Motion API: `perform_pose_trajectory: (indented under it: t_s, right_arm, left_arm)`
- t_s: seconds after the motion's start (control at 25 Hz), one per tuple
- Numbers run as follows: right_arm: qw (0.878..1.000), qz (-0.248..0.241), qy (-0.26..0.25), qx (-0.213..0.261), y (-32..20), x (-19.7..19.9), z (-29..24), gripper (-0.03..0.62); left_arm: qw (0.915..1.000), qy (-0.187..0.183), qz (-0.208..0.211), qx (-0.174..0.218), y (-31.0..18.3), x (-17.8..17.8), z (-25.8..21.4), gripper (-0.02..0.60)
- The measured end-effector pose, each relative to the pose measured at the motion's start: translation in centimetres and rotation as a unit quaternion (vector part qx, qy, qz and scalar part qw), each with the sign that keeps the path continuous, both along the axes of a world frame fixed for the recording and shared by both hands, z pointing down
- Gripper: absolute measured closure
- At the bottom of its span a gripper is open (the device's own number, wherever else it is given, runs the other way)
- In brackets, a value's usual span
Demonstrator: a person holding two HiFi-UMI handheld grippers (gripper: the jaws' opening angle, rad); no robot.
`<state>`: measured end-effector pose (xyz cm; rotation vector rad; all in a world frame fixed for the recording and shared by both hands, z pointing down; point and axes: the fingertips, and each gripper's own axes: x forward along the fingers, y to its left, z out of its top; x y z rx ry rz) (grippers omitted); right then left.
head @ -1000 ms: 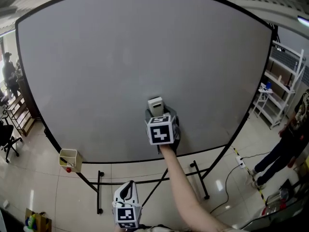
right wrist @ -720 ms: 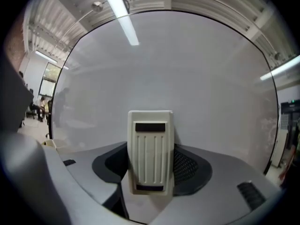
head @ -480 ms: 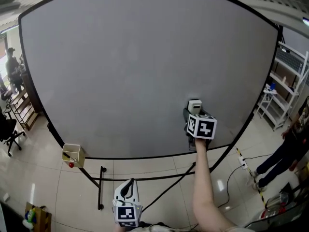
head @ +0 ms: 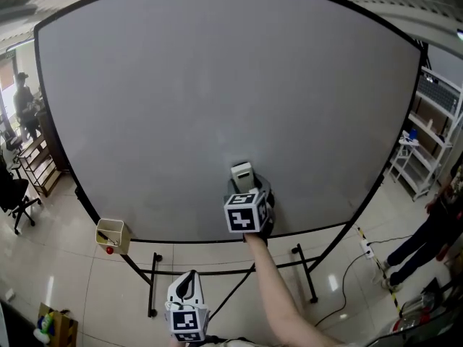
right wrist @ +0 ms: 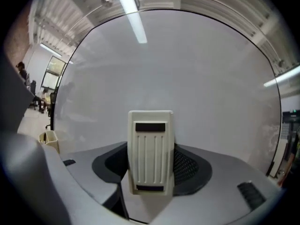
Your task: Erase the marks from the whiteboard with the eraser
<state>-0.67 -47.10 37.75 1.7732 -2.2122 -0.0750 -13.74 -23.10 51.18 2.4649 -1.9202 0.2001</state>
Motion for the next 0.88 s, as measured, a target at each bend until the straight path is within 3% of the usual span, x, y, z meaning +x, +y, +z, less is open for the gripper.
perform_pose_trajectory:
  t_s: [0.12,0.32,0.4,0.52,0.6,0.76,0.88]
  right_arm:
    - [0.999,-0.028,-0.031,-0.005,0.5,1.8,-1.6,0.324]
    - [0.992,-0.005,-0.123,0.000,-0.1,11.8,-10.6,0.323]
    - [0.991,0.024,-0.132,-0.010,-0.8,14.6,-13.2,0.323]
    - [0.991,0.073,-0.108,-0.030,-1.3,15.9,-14.6,0.326]
    - [0.991,0.098,-0.081,-0.030,-1.0,15.2,-15.0,0.330]
    - [0.994,0.062,-0.060,-0.069,-0.1,8.3,-14.1,0.323]
    - [0.997,0.037,0.046,-0.048,0.6,0.3,-14.9,0.322]
  left_arm:
    - [0.9999,-0.004,0.015,0.000,-0.1,0.9,0.1,0.578]
    - [0.9993,0.006,0.036,0.004,-1.3,2.7,0.1,0.578]
    - [0.9988,0.006,0.047,0.009,-1.3,3.6,-0.4,0.578]
    - [0.9984,0.007,0.056,0.010,-1.1,4.1,-0.6,0.578]
    - [0.9986,0.007,0.051,0.011,-1.0,3.6,-0.5,0.578]
    - [0.9993,0.011,0.035,0.011,-0.9,2.2,-0.2,0.578]
    - [0.9995,0.017,0.023,0.014,-0.4,1.8,-0.4,0.578]
